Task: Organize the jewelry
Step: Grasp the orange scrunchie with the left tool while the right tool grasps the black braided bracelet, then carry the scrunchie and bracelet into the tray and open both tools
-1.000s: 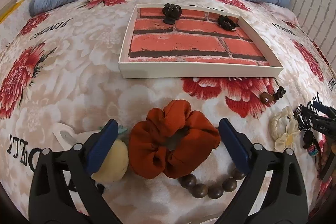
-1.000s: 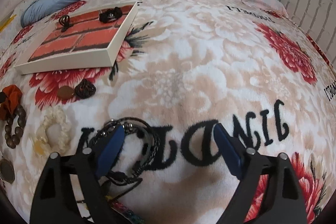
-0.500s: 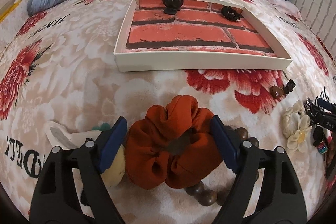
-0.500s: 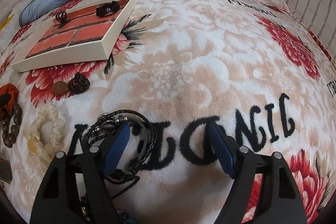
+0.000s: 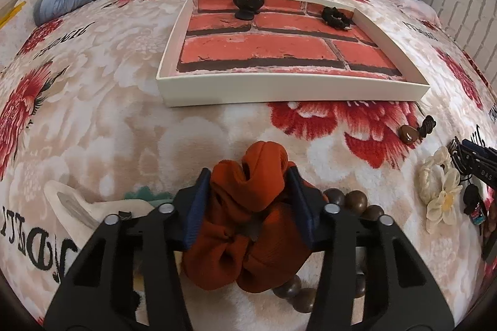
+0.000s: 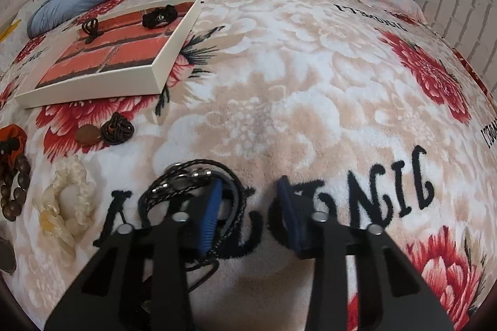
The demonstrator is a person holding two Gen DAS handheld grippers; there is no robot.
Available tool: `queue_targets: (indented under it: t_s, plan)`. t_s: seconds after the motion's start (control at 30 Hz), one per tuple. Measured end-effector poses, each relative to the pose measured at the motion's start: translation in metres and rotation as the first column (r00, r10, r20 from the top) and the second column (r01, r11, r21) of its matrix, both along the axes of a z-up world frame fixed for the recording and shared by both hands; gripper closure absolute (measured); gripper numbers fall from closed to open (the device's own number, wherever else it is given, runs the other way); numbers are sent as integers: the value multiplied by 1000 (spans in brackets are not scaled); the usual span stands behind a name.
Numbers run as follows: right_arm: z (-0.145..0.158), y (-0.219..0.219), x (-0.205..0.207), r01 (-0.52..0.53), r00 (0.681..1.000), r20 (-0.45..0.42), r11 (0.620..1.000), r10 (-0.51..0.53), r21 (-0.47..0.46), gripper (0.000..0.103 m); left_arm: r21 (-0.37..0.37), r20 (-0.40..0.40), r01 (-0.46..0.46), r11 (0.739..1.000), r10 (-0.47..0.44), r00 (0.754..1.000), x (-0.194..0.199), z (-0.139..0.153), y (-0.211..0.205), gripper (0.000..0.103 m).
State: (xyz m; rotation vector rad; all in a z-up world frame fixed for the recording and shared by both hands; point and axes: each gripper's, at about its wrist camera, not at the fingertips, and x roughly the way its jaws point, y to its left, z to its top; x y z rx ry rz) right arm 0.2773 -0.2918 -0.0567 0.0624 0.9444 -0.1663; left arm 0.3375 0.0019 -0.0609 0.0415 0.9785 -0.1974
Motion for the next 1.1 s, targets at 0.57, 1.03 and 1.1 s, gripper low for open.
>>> queue_targets:
  t_s: [0.57,1.03,1.1]
  plan:
    - [14,3,-4,-2,999,48,1000,2,-8,95,-41,49,-14,999,16,999,-3,24,11,80]
    - [51,8,14,-8,992,123,1000,7,12,96,-61,101,-24,998,30,994,6,55,11,80]
    - [57,10,21,-9,991,130,1000,8,8,96,-59,112,-25,998,31,993,9,60,11,81]
